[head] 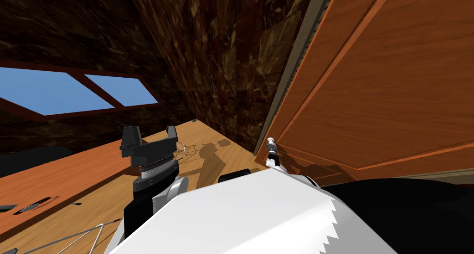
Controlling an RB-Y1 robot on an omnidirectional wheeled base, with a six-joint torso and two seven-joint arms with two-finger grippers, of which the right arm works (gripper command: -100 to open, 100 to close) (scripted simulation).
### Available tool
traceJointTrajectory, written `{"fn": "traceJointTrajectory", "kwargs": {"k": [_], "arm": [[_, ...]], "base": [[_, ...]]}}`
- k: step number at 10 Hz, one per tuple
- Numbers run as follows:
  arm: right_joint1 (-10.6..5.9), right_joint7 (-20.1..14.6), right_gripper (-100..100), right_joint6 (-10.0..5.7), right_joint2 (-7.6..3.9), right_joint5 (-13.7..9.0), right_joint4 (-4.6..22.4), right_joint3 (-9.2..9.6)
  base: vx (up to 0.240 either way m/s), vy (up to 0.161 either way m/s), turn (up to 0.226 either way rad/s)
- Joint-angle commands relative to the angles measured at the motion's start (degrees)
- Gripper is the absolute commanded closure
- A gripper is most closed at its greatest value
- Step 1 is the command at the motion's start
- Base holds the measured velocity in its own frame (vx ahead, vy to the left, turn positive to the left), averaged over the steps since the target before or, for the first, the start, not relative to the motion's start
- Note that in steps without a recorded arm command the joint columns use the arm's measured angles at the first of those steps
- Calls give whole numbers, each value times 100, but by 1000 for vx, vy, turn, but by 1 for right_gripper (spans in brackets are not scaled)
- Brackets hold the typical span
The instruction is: Pull the door open
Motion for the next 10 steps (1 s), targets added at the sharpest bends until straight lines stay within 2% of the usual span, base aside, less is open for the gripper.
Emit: {"fn": "traceJointTrajectory", "kwargs": {"k": [1, 4, 8, 10], "arm": [[-6, -61, 100, 16, 4, 61, -24, 91], [-15, -159, 100, 42, 10, 158, -63, 237], [-36, -377, 100, 99, 25, 375, -150, 562], [-36, -377, 100, 99, 25, 375, -150, 562]], "base": [[-138, -24, 55], [-209, 16, 56], [-235, -3, 70], [-129, -6, 27]]}}
